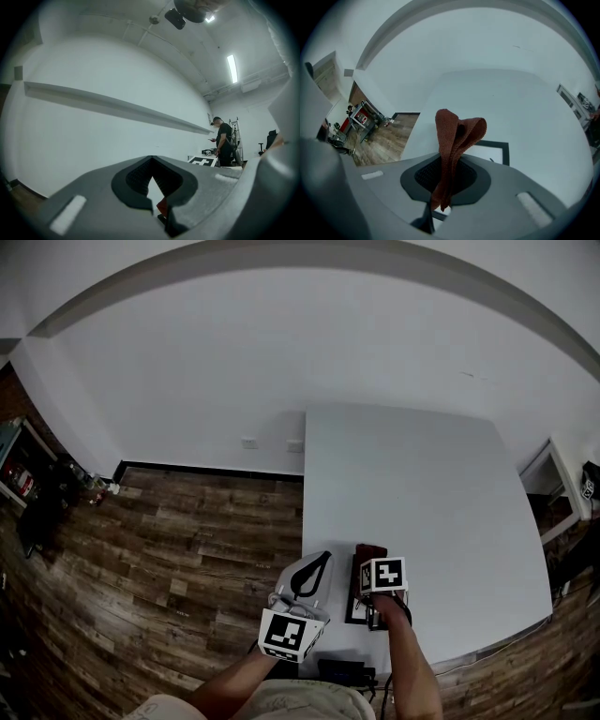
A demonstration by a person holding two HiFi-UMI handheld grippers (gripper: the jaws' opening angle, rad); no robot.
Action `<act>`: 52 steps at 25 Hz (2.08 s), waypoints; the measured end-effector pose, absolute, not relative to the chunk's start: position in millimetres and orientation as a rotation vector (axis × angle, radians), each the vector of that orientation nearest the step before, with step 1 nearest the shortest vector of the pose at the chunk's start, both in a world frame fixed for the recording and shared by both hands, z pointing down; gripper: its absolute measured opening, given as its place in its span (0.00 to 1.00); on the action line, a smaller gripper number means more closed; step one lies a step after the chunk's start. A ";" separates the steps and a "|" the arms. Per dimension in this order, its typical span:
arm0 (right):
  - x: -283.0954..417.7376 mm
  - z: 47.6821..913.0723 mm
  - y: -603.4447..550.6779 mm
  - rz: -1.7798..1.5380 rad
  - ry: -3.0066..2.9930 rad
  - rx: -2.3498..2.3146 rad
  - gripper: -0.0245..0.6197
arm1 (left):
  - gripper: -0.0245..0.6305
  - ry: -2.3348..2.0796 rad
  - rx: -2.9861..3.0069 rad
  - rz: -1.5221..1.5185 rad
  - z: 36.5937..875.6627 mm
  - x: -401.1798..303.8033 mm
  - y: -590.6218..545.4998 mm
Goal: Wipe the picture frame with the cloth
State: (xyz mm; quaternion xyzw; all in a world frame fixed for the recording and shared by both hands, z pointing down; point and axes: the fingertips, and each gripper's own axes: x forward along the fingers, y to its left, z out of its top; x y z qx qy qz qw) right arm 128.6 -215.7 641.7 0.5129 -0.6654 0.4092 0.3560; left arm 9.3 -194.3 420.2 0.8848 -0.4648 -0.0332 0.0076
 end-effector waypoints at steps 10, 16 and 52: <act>124.4 676.1 -200.2 1.077 -1.583 1.315 0.13 | 0.04 -1.477 2.741 -0.086 426.6 -2.2 -194.0; 129.5 674.9 -201.2 1.079 -1.591 1.330 0.13 | 0.04 -1.448 2.746 -0.092 423.6 4.6 -192.4; 214.2 645.4 -171.1 1.064 -1.543 1.471 0.13 | 0.04 -1.392 2.752 -0.073 439.7 25.1 -184.1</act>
